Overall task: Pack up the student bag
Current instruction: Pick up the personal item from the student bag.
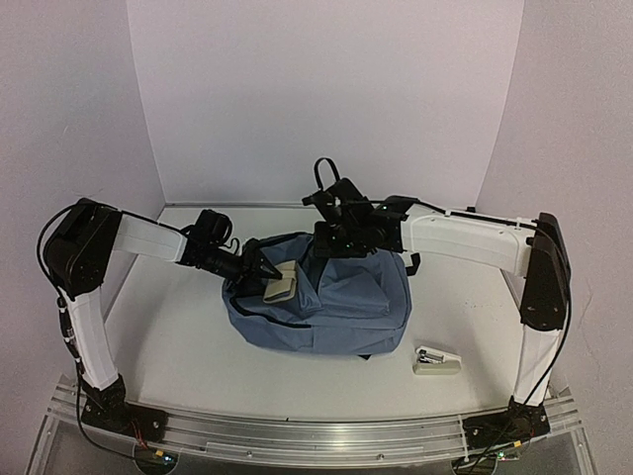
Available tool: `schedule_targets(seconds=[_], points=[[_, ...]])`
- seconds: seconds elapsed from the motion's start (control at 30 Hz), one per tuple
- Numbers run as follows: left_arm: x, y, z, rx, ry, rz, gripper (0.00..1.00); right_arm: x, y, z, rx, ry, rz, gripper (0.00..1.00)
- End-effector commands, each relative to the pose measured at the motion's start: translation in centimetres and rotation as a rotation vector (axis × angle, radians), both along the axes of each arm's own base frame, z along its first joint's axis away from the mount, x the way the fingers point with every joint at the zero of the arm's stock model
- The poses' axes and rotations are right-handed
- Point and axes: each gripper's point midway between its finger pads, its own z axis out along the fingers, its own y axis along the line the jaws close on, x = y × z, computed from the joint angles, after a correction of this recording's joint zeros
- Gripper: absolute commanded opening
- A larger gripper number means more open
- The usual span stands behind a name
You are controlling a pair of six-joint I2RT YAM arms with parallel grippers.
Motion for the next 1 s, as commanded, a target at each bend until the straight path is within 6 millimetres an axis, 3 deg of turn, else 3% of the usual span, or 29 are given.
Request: schedule_targets(seconds=[0.0, 0.17, 0.57, 0.77, 0.97], points=[[1.0, -2.2, 4.3, -0.118, -0.126, -0.013, 0.58, 0.3, 0.4, 5.5, 0.102, -0.092, 0.002, 0.0], [1.1, -2.4, 5.0, -0.136, -0.137, -0.003, 0.46, 0.3, 0.4, 5.6, 0.104, -0.092, 0.004, 0.0], [0.5, -1.5, 7.4, -0.17, -0.19, 0.058, 0.02, 0.0, -0.2, 5.9, 0.103, -0.097, -0.004, 0.0], [0.1, -0.6, 9.9, -0.175, -0.238, 0.099, 0.0, 0.0, -0.5, 6.2, 0.107, -0.104, -0.013, 0.0], [-1.0, 2.1, 14.1, -0.125, -0.321, 0.219, 0.0, -0.1, -0.6, 6.7, 0.113, -0.112, -0.014, 0.0]])
